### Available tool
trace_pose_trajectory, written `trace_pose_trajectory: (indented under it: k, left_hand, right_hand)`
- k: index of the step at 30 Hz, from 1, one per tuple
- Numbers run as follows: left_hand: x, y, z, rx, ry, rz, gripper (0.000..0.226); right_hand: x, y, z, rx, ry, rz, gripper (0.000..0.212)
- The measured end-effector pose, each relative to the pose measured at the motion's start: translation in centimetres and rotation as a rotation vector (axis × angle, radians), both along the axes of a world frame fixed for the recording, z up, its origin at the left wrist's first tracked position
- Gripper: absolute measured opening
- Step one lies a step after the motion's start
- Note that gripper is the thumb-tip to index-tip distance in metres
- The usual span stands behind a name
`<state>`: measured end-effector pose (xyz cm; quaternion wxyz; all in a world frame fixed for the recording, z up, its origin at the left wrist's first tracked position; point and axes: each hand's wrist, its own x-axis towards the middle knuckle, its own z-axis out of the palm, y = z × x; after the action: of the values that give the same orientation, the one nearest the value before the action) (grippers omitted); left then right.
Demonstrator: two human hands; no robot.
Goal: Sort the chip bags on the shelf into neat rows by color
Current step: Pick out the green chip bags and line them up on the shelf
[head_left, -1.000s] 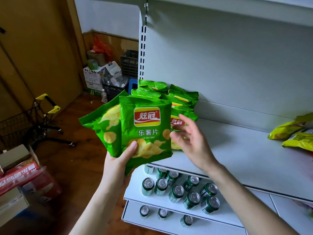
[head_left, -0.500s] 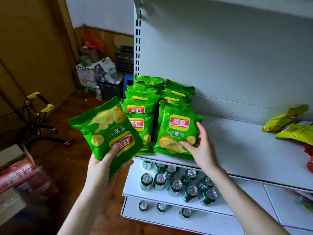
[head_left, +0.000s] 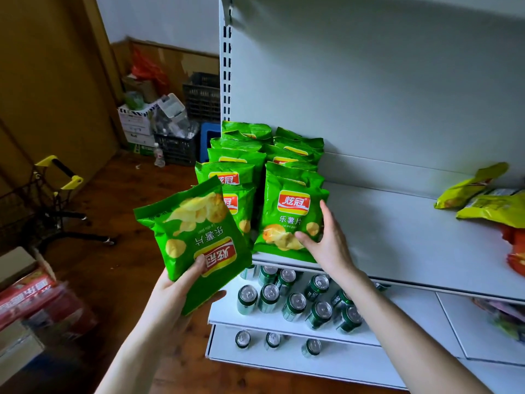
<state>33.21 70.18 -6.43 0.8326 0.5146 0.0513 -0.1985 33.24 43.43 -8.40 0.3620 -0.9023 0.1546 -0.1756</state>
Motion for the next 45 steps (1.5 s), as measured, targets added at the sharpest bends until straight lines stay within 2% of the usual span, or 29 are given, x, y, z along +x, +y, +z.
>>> trace_pose_trajectory:
  k: [2, 3, 6, 9, 11, 13, 14, 16, 19, 21, 24, 26, 28, 30, 32, 34, 36, 37, 38, 41, 45]
  left_hand:
    - [-0.2, 0.1, 0.3, -0.008, 0.001, -0.008, 0.056]
    - [-0.3, -0.1, 0.6, -0.005, 0.002, -0.016, 0.051]
    - [-0.2, -0.2, 0.5, 0.015, -0.033, -0.04, 0.094]
    - [-0.2, -0.2, 0.5, 0.033, -0.045, -0.046, 0.104]
    - [-0.2, -0.5, 0.4, 0.022, -0.056, -0.05, 0.092]
    - [-0.1, -1.1, 0.3, 0.001, -0.061, -0.076, 0.055]
    - [-0.1, -1.5, 0.4, -0.001, -0.063, -0.092, 0.042]
    - [-0.4, -2.8, 0.6, -0.027, -0.065, -0.135, 0.036]
    - [-0.9, -4.3, 1.0, -0.029, -0.103, -0.17, 0.041]
    - [-0.8, -4.3, 1.0, 0.047, -0.168, -0.053, 0.052]
    - [-0.2, -3.6, 1.4, 0.269, -0.435, 0.127, 0.077]
    - [-0.2, -3.8, 1.9, 0.389, -0.577, 0.016, 0.084]
    - [-0.6, -5.0, 2.6, 0.477, -0.634, -0.248, 0.091]
    - [-1.3, -6.8, 2.6, 0.491, -0.675, -0.434, 0.082]
    - [-1.6, -8.5, 2.5, 0.503, -0.711, -0.333, 0.057]
    - [-1.4, -11.1, 2.5, 0.466, -0.65, -0.076, 0.04]
    - [-1.1, -13.2, 2.7, 0.357, -0.538, 0.139, 0.039]
    - [-0.9, -14.8, 2.9, 0.285, -0.489, 0.21, 0.04]
    - [-0.9, -16.3, 3.1, 0.215, -0.445, 0.262, 0.04]
    - [-1.1, -21.1, 2.9, 0.088, -0.354, 0.298, 0.036]
    - [-1.4, -24.3, 2.0, 0.067, -0.378, 0.231, 0.044]
  right_hand:
    - [-0.2, 0.0, 0.0, 0.0, 0.002, -0.004, 0.087]
    - [-0.3, -0.1, -0.1, 0.002, 0.0, -0.013, 0.087]
    - [-0.7, -0.4, -0.2, 0.001, -0.011, -0.053, 0.088]
    - [-1.3, 0.0, 0.5, 0.023, -0.084, -0.122, 0.077]
    - [-2.1, 0.9, 1.6, 0.108, -0.209, -0.13, 0.061]
    - [-3.4, 2.3, 3.5, 0.286, -0.272, -0.036, 0.05]
    - [-4.0, 3.1, 4.3, 0.382, -0.246, 0.05, 0.049]
    - [-5.1, 4.5, 5.1, 0.552, -0.111, 0.208, 0.047]
    - [-5.9, 4.8, 4.7, 0.61, -0.016, 0.252, 0.038]
    - [-6.4, 3.3, 4.9, 0.598, -0.009, 0.203, 0.037]
    - [-7.6, 0.0, 6.2, 0.477, 0.138, 0.291, 0.038]
    - [-8.2, -1.7, 7.2, 0.375, 0.264, 0.431, 0.037]
    - [-8.3, -2.5, 8.2, 0.337, 0.319, 0.516, 0.035]
    - [-8.0, -3.3, 8.7, 0.339, 0.303, 0.544, 0.034]
    - [-7.4, -4.0, 8.4, 0.36, 0.172, 0.474, 0.034]
    - [-7.2, -5.9, 7.5, 0.366, -0.105, 0.207, 0.033]
    - [-7.2, -7.2, 6.5, 0.44, -0.35, -0.104, 0.024]
    - [-7.4, -7.9, 6.2, 0.53, -0.411, -0.185, 0.019]
    - [-7.6, -8.3, 6.0, 0.644, -0.419, -0.206, 0.017]
    - [-7.3, -8.3, 4.9, 0.945, -0.261, -0.099, 0.027]
    - [-4.8, -9.9, 4.6, 1.027, -0.21, -0.017, 0.031]
